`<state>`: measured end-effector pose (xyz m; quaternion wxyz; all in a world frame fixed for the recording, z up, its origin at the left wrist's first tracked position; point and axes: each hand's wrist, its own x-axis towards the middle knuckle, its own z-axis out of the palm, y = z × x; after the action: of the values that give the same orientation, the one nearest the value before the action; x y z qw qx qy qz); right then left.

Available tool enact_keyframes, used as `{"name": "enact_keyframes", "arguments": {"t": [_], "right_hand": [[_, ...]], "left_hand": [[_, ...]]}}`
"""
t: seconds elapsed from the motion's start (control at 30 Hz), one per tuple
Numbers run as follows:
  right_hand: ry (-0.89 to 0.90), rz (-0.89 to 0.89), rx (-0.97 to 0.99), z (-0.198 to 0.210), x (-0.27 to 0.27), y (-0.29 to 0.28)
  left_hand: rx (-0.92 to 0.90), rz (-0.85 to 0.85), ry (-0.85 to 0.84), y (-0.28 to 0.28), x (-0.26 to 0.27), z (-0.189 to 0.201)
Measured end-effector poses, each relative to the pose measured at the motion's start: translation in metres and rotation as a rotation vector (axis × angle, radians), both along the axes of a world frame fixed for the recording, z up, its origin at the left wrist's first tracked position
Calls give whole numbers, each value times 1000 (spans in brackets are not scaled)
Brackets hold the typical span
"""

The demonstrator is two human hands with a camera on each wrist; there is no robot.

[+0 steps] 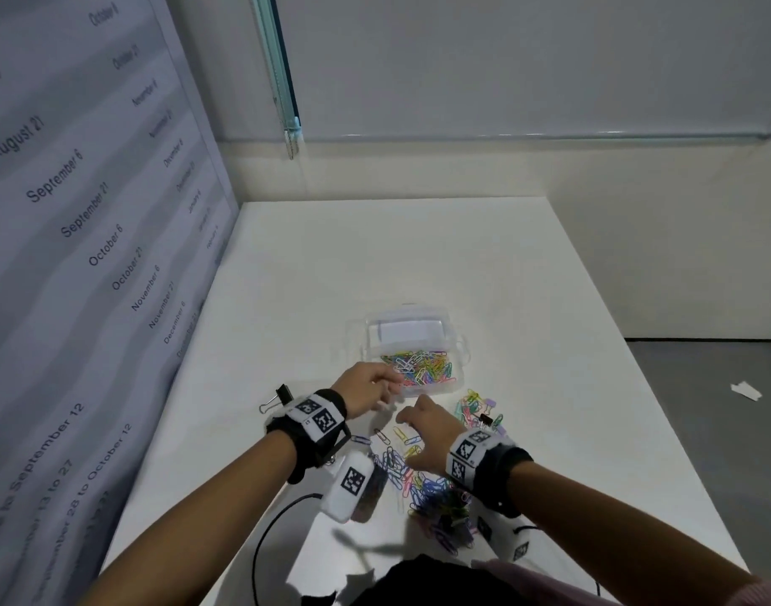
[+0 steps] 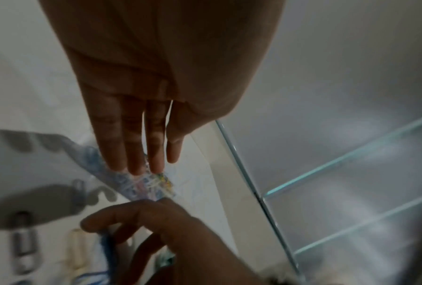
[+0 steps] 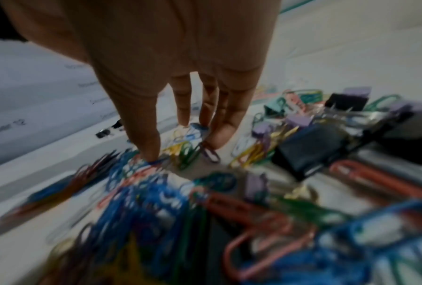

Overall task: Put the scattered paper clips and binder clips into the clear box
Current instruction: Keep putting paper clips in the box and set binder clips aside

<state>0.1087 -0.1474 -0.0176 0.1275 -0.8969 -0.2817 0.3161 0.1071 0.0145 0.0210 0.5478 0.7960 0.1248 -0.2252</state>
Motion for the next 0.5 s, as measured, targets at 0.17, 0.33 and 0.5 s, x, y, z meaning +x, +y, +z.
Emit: {"name": "enact_keyframes", "arguments": {"t": [0.17, 0.33, 0.5], "right_hand": [[71, 86, 92, -5, -9, 9], [33, 16, 99, -1, 7, 8], [57, 96, 42, -2, 3, 18]], "left_hand": [[394, -285, -28, 14, -38, -17], [498, -422, -29, 28, -81, -40], [605, -461, -58, 30, -88, -53]]}}
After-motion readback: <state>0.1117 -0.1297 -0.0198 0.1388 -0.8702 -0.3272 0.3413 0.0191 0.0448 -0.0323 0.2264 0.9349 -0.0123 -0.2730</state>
